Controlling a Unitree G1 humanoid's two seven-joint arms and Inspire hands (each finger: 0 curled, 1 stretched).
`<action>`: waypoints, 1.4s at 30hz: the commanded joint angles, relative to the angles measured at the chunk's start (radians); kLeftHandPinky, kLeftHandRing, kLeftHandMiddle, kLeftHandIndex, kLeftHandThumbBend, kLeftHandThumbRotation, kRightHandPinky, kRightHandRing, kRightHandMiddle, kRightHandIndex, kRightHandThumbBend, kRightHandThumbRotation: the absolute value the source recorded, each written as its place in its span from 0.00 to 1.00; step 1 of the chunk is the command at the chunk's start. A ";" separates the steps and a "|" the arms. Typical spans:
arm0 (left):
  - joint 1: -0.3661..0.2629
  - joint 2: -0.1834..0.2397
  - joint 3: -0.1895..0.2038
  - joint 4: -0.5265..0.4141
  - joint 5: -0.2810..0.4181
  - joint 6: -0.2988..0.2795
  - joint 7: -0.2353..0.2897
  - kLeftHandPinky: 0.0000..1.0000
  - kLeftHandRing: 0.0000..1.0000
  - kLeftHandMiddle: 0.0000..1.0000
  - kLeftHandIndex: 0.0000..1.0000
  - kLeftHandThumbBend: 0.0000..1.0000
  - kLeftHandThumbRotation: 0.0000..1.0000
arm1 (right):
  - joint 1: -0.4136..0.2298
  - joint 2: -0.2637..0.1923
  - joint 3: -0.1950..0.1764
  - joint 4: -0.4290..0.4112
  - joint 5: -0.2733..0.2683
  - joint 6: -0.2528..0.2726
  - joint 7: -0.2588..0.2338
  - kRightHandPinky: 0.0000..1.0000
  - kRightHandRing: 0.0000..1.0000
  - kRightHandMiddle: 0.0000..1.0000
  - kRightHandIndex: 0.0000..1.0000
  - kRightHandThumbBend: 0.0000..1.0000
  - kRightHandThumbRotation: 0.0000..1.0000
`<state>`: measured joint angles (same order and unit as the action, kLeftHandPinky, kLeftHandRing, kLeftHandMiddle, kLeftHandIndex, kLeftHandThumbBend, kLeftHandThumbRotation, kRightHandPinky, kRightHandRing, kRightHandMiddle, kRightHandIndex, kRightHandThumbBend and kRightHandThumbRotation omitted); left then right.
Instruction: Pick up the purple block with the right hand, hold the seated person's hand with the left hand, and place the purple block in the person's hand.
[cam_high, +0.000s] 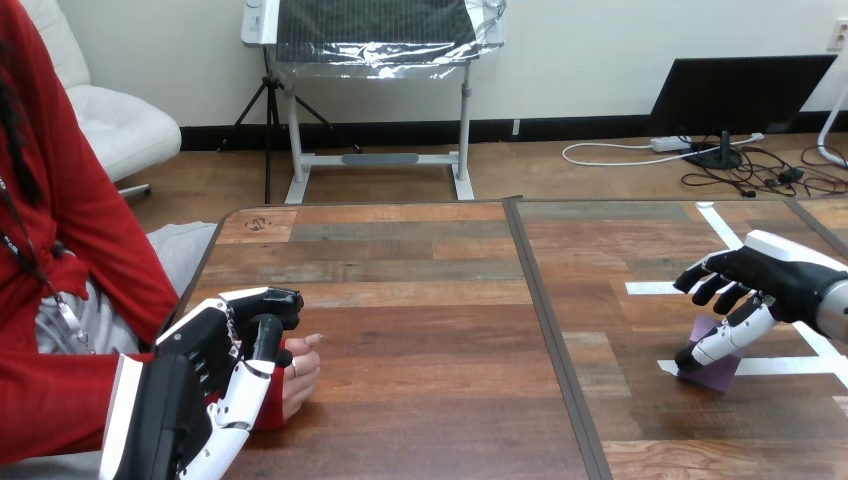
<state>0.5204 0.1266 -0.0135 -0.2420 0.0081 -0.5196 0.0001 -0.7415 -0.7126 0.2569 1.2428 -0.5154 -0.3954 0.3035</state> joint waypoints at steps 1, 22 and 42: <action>-0.041 -0.010 0.020 -0.040 0.006 -0.010 0.001 0.53 0.67 0.68 0.60 0.30 0.65 | -0.052 -0.006 0.005 -0.027 0.001 -0.014 -0.024 0.70 0.75 0.78 0.79 1.00 0.19; -0.030 -0.017 0.021 -0.059 0.004 0.005 0.003 0.51 0.66 0.68 0.58 0.29 0.66 | -0.054 0.004 0.037 -0.017 -0.014 0.015 -0.029 0.68 0.74 0.77 0.78 1.00 0.16; -0.032 -0.012 0.023 -0.043 -0.021 -0.015 -0.014 0.52 0.69 0.71 0.57 0.27 0.65 | -0.043 0.009 0.074 -0.008 -0.044 0.015 -0.046 0.65 0.71 0.74 0.75 1.00 0.15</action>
<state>0.5208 0.1259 -0.0008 -0.2513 0.0006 -0.5128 -0.0075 -0.7412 -0.7100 0.3237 1.2430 -0.5552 -0.3810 0.2894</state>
